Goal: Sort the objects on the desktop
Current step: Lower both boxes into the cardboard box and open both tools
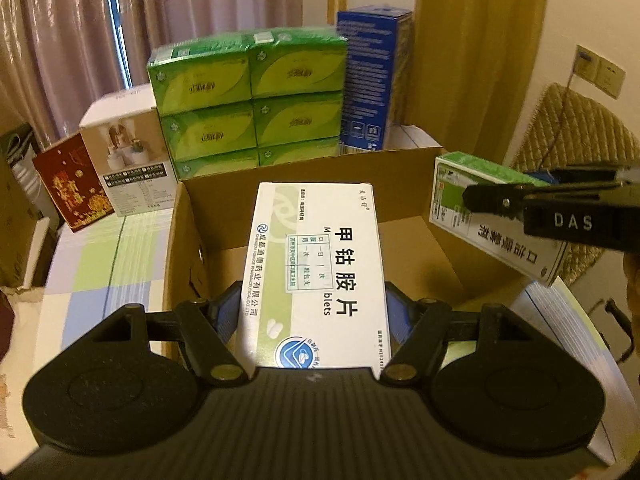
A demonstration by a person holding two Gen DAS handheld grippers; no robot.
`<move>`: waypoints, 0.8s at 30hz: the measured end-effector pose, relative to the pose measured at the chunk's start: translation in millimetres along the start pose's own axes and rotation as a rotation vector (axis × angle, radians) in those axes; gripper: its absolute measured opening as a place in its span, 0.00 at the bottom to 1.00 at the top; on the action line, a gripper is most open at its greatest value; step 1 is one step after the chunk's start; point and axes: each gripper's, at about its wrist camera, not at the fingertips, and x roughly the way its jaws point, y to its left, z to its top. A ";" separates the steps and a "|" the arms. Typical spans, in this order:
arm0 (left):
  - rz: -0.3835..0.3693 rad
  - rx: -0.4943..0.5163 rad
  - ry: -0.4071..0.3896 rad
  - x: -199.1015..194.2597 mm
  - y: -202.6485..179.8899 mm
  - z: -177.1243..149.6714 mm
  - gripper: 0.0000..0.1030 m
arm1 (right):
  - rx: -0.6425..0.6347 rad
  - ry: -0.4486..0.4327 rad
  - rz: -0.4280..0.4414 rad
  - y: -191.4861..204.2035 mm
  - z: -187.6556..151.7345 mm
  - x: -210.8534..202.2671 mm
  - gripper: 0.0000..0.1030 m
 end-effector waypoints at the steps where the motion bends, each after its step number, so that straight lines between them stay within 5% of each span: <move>1: -0.003 -0.007 0.003 5.7 1.4 0.9 0.65 | 0.008 0.003 -0.001 -2.4 0.6 5.8 0.27; 13: -0.023 -0.091 0.020 55.8 11.9 11.0 0.66 | 0.012 0.031 -0.009 -10.1 -7.9 47.7 0.27; 15: -0.010 -0.105 0.012 57.4 14.7 12.9 0.75 | 0.012 0.031 0.002 -10.8 -10.1 51.2 0.27; 22: -0.034 -0.122 -0.010 45.6 20.8 7.0 0.75 | 0.015 0.001 0.001 -9.9 -11.2 53.3 0.27; 24: -0.038 -0.124 -0.012 41.4 21.7 3.6 0.75 | 0.016 -0.034 0.004 -9.9 -9.5 48.5 0.37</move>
